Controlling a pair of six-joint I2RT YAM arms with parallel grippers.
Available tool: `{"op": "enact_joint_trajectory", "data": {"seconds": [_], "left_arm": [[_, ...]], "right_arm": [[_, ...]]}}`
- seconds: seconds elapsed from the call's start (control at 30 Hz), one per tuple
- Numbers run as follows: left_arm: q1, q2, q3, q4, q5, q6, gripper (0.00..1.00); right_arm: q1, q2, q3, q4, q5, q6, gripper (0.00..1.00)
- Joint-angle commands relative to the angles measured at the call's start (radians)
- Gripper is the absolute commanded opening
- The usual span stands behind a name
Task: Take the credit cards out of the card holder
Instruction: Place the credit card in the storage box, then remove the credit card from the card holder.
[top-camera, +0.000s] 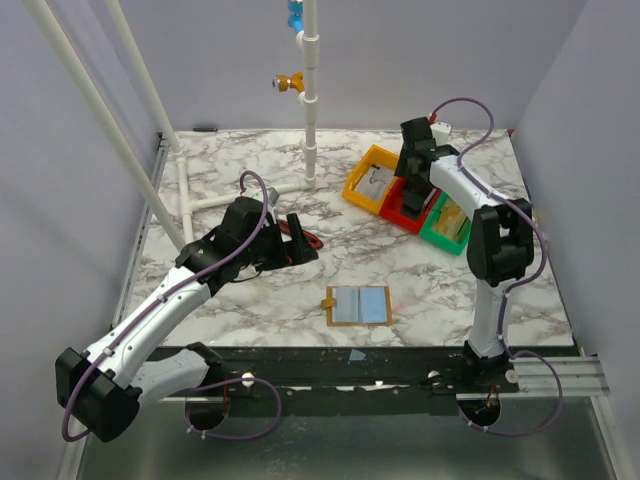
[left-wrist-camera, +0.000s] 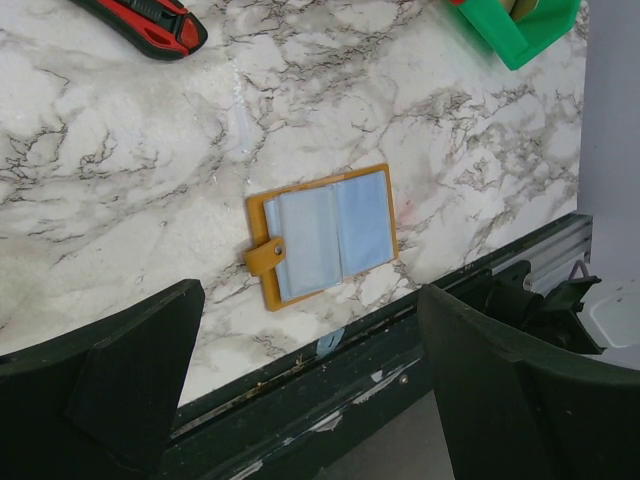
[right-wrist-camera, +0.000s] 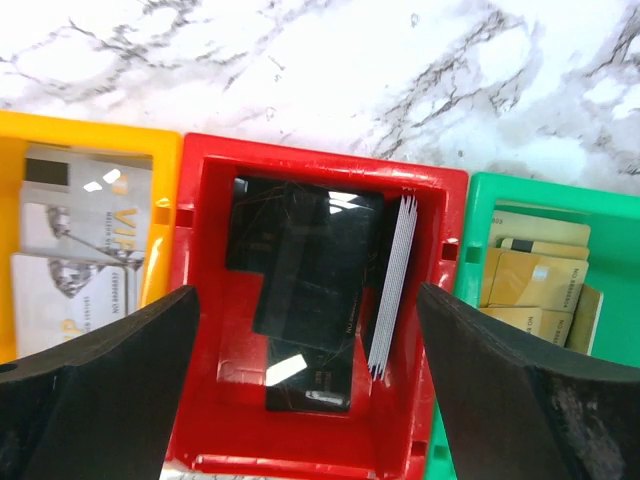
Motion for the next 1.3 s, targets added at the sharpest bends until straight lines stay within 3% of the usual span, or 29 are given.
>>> {"op": "enact_joint_trajectory", "data": {"seconds": [0.0, 0.4, 0.9, 1.27], "left_arm": [[0.002, 0.006, 0.032, 0.000, -0.010, 0.005, 0.91], [0.001, 0.002, 0.021, 0.002, -0.010, 0.008, 0.91], [-0.005, 0.016, -0.046, 0.060, 0.007, -0.017, 0.91], [-0.074, 0.044, -0.116, 0.106, -0.052, -0.035, 0.93]], "right_arm": [[-0.005, -0.083, 0.003, -0.013, -0.035, 0.014, 0.96], [-0.004, -0.266, -0.068, -0.006, -0.142, 0.032, 1.00], [0.002, -0.627, -0.445, 0.109, -0.351, 0.080, 1.00], [0.063, -0.814, -0.690, 0.148, -0.515, 0.127, 1.00]]}}
